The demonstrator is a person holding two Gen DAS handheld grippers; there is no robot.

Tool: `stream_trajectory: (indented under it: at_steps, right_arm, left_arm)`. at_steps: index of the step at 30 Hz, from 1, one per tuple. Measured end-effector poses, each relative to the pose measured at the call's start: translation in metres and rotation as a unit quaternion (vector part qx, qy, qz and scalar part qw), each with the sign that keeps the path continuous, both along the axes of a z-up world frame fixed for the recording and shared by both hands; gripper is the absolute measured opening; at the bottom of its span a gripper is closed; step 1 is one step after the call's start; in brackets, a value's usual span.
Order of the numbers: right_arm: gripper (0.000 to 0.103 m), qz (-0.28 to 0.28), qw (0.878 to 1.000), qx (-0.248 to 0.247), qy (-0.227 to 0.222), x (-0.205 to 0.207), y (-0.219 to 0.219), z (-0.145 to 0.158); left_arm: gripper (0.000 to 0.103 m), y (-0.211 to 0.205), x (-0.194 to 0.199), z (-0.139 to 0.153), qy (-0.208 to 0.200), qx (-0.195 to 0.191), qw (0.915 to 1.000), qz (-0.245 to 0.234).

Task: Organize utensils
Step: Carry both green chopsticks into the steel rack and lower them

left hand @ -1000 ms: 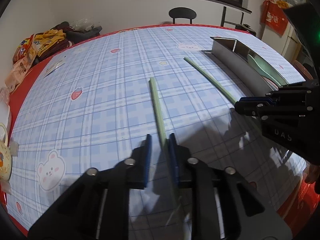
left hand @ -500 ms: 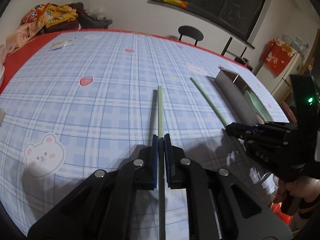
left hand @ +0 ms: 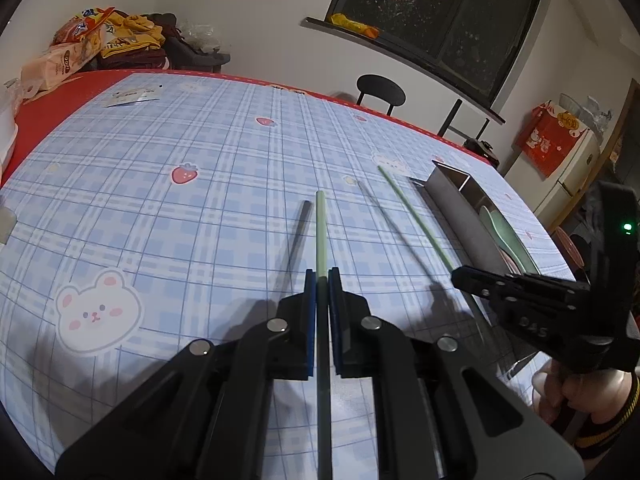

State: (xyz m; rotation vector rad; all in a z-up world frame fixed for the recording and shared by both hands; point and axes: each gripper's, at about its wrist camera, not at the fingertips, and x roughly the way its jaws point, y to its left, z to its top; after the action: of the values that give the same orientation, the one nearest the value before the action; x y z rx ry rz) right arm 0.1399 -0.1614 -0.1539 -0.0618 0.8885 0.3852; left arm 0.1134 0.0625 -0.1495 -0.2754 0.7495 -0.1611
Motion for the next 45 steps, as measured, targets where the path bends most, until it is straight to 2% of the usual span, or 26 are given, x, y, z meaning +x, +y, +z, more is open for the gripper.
stream_trajectory:
  at_steps: [6, 15, 22, 29, 39, 42, 45]
  right_arm:
    - [0.007, -0.012, 0.997, 0.071, -0.006, -0.017, -0.025, 0.008]
    - [0.007, -0.029, 0.993, 0.116, -0.013, -0.02, -0.066, 0.017]
    - [0.007, -0.038, 0.988, 0.145, -0.028, -0.017, -0.099, 0.03]
    - [0.007, -0.049, 0.984, 0.165, -0.037, -0.014, -0.137, 0.036]
    - [0.007, -0.096, 0.981, 0.165, -0.045, -0.009, -0.176, 0.028]
    - [0.007, -0.106, 0.98, 0.166, -0.04, -0.006, -0.179, 0.023]
    - [0.007, -0.111, 0.979, 0.17, -0.032, -0.001, -0.181, 0.018]
  left_arm:
    - [0.01, -0.002, -0.003, 0.008, -0.013, 0.016, 0.9998, -0.002]
    - [0.01, -0.013, -0.006, 0.038, -0.039, 0.011, 0.9992, -0.005]
    - [0.01, -0.059, -0.003, 0.066, -0.06, 0.015, 0.9977, -0.029]
    - [0.01, -0.114, 0.008, 0.077, -0.061, 0.008, 0.9961, -0.063]
    - [0.01, -0.173, 0.029, 0.058, -0.022, 0.004, 0.9966, -0.079]
    - [0.01, -0.176, 0.038, 0.048, -0.001, -0.02, 0.9976, -0.066]
    - [0.01, -0.174, 0.049, 0.037, 0.029, -0.063, 0.9965, -0.047]
